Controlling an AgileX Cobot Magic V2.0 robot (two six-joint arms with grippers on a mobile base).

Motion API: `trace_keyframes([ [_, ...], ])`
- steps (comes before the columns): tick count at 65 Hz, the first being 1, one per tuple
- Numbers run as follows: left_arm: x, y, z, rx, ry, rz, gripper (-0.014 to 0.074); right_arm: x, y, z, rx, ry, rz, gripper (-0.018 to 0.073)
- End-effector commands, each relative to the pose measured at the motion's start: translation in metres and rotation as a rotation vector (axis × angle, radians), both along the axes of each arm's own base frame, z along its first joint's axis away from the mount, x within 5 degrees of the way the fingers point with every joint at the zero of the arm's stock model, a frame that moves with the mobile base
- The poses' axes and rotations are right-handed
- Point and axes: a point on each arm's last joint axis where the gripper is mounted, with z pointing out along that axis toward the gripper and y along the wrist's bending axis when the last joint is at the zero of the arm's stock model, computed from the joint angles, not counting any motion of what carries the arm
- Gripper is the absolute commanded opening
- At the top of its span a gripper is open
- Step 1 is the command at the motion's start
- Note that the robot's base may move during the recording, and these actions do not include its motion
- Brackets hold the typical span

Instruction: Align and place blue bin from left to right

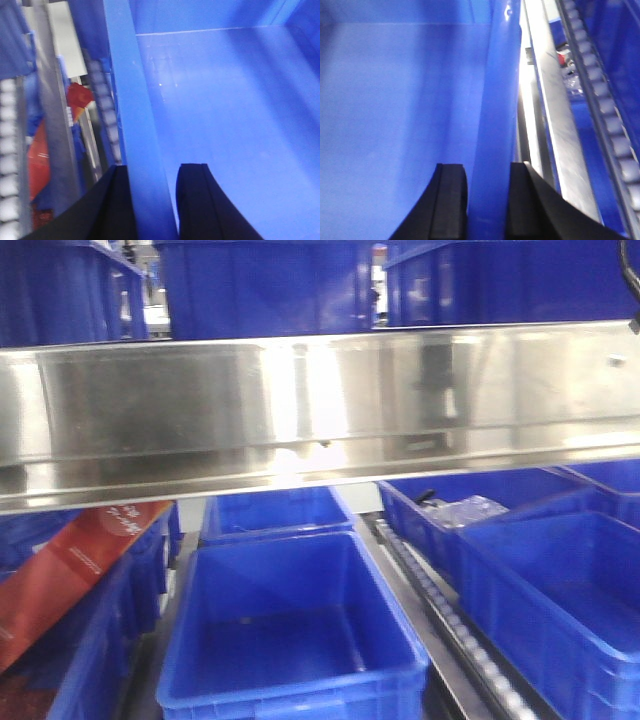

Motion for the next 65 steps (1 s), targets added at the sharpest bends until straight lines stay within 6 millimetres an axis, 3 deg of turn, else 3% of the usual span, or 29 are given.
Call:
trace_keyframes([
  [1,-0.0092,0.0071,0.0206,0.012,-0.120,0.005,-0.0018,-0.0018,-0.0089,0.0197,-0.034,-0.152,-0.027,-0.0075],
  [65,-0.0092,0.0071,0.0206,0.012,-0.120,0.005,-0.0018,-0.0018,-0.0089,0.0197,-0.034,-0.152,-0.027,-0.0075],
])
